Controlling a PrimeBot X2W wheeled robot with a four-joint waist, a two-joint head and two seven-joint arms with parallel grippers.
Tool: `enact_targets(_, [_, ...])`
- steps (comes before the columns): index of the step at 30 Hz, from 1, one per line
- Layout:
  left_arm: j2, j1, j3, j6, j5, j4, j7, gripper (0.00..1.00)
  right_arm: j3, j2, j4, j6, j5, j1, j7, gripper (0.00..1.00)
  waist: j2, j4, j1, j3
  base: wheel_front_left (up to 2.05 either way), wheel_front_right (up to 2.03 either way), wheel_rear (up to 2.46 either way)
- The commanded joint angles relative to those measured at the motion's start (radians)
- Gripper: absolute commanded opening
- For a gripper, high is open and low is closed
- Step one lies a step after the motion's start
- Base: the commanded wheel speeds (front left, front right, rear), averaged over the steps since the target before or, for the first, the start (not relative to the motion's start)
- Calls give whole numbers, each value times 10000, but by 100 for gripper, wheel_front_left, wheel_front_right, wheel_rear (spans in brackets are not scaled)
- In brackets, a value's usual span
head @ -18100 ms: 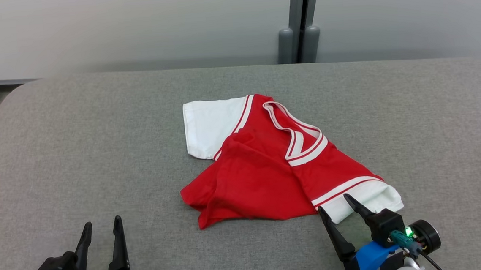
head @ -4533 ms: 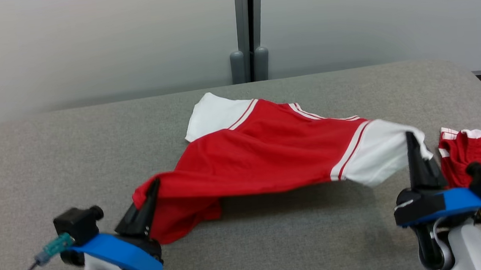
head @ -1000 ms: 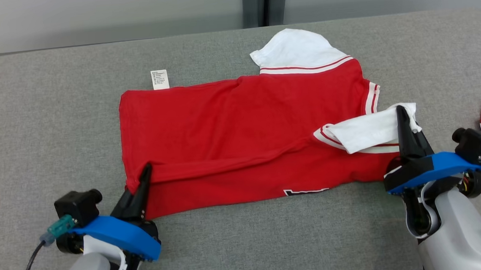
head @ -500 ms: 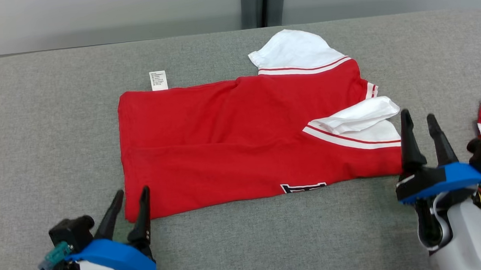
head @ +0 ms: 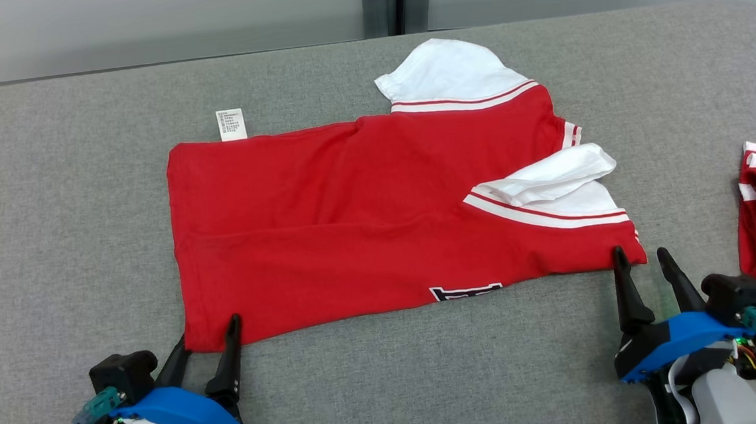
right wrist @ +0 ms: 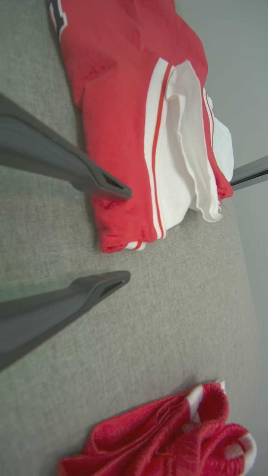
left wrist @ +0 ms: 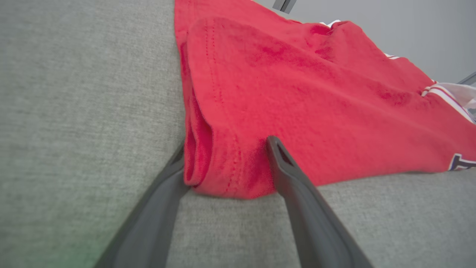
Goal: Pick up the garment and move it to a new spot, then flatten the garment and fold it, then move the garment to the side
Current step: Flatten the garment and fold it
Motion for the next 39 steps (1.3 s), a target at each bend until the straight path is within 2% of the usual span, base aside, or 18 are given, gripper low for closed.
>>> enact_targets(1, [-105,35,-384,6,-188,347,200,100,-17,-54,74,1,-128,-262,-30,100,2,19,2,59,0,0,0])
enact_targets(6, [52,-325,-1789,-5,-842,1118,464,100,8,-48,960,1,-497,-690,-30,100,2,76,2,260,0,0,0])
enact_targets(7, [84,-427,-2061,-6,-993,1200,509,96,29,-49,1173,1,-530,-813,-27,100,2,90,2,306,0,0,0])
enact_targets(8, [96,-490,-2314,-6,-1163,1239,582,53,126,-46,1405,1,-510,-909,-7,100,2,104,2,334,0,0,0])
enact_targets(9, [116,-562,-2598,-6,-1315,1258,687,31,210,-28,1611,1,-450,-1008,-2,100,2,116,2,377,0,0,0])
enact_targets(10, [163,-641,-2835,-15,-1480,1233,719,0,275,-22,1767,2,-327,-1137,2,100,2,125,2,415,0,0,0])
enact_targets(12, [232,-733,-3292,-18,-1848,1140,731,0,590,1,2013,4,-96,-1355,8,100,2,142,2,458,0,0,0])
enact_targets(13, [282,-800,-3464,-18,-1998,1136,709,0,752,20,2104,13,30,-1449,11,46,2,146,2,475,0,0,0])
enact_targets(14, [337,-864,-3613,-18,-2146,1119,659,0,874,20,2156,13,176,-1529,22,0,2,143,2,487,0,0,0])
enact_targets(19, [611,-1360,-3514,-14,-2629,975,317,0,969,-35,1687,9,571,-1721,-18,0,2,153,2,334,0,0,0])
enact_targets(24, [682,-1323,-1782,-5,-1960,274,120,0,686,-41,1201,3,702,-1241,-18,0,2,186,2,-295,0,0,0])
enact_targets(31, [41,-20,-373,-3,-831,-52,104,0,453,-46,1180,1,1101,-234,-18,0,2,255,2,-1534,0,0,0])
enact_targets(39, [-652,1566,298,-2,-145,573,101,0,145,-65,1092,-1,1852,1339,-18,0,2,441,2,-2651,0,0,0])
